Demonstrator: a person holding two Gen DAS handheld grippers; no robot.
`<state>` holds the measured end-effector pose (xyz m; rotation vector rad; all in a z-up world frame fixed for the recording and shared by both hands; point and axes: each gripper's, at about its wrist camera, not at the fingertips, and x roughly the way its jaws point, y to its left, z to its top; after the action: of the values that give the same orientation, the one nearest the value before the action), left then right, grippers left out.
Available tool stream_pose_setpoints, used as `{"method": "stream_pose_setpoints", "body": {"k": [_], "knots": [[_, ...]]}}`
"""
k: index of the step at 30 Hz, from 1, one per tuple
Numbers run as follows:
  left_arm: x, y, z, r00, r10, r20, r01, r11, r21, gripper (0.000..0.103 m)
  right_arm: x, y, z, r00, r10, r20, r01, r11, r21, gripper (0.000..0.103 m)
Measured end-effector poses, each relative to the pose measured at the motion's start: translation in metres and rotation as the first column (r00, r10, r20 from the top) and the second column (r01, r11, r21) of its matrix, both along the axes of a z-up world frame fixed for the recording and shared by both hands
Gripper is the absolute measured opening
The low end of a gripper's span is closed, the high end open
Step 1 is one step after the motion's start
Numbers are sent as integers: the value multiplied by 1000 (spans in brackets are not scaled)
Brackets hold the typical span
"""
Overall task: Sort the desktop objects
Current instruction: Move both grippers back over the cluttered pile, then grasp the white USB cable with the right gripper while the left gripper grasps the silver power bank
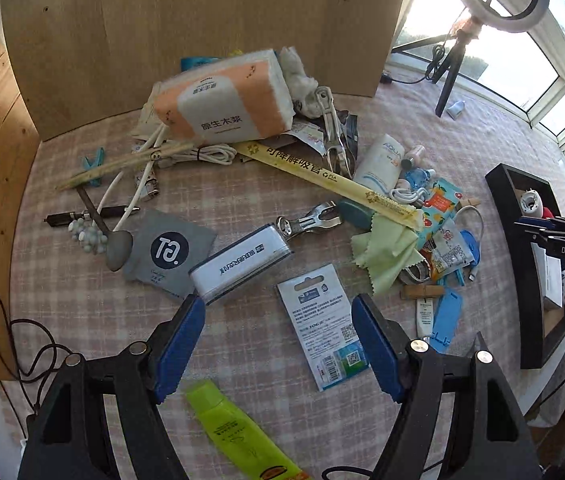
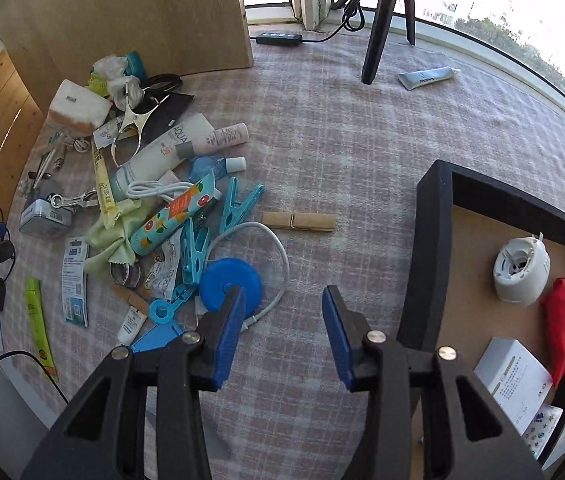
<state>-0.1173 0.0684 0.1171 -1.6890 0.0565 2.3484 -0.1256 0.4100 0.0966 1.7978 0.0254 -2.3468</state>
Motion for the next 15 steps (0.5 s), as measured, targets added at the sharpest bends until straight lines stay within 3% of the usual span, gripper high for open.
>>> {"method": "stream_pose_setpoints", "body": {"k": [7, 15], "knots": [[-17, -9, -27, 997, -68, 37, 69, 996, -49, 74, -17, -10, -18, 999, 22, 39, -22, 1000, 8, 39], [-35, 0, -47, 992, -109, 58, 111, 993, -36, 74, -39, -13, -37, 997, 21, 74, -21, 1000, 1, 39]]}}
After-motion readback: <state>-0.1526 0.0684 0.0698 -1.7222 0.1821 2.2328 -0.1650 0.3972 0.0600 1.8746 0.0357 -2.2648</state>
